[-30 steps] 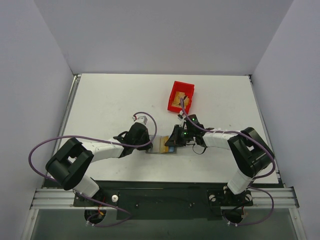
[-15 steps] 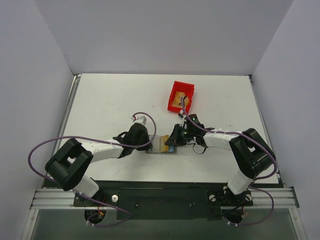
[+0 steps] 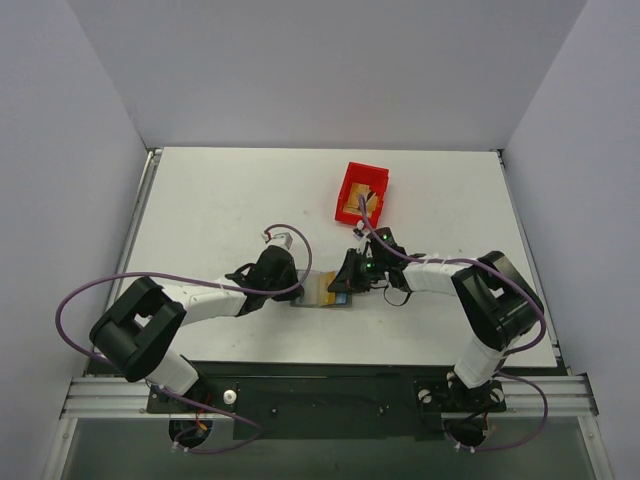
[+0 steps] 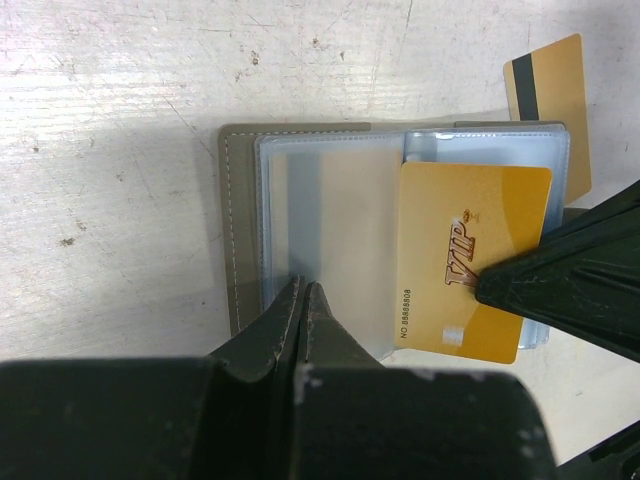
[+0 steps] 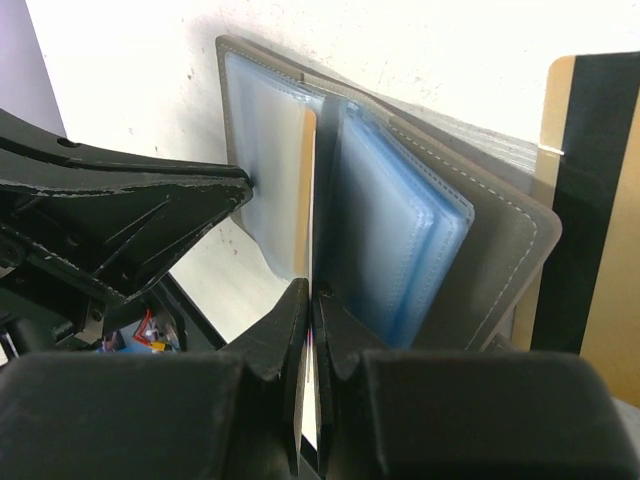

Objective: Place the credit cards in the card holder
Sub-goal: Insert the credit card into the card holder.

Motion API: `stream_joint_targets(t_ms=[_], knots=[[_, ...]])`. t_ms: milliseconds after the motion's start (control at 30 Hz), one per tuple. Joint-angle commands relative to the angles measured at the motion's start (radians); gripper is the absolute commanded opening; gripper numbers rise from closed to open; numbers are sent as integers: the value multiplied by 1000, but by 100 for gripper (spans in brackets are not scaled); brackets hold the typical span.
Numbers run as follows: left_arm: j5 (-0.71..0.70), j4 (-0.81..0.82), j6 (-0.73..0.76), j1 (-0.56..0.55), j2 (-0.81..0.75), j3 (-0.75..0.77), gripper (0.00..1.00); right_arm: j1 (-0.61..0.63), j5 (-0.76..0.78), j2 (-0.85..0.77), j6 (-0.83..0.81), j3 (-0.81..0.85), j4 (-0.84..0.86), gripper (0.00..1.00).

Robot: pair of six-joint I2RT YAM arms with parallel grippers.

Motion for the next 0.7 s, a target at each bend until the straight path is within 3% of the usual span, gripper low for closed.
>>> stream_joint_targets(t_ms=[0,667], knots=[[-19,-86,9,4,9,-22,0,5,-40,21,4,36,20,0],[-46,-208,51,60,-97,43,4,0,-40,2,-6,39,3,0]])
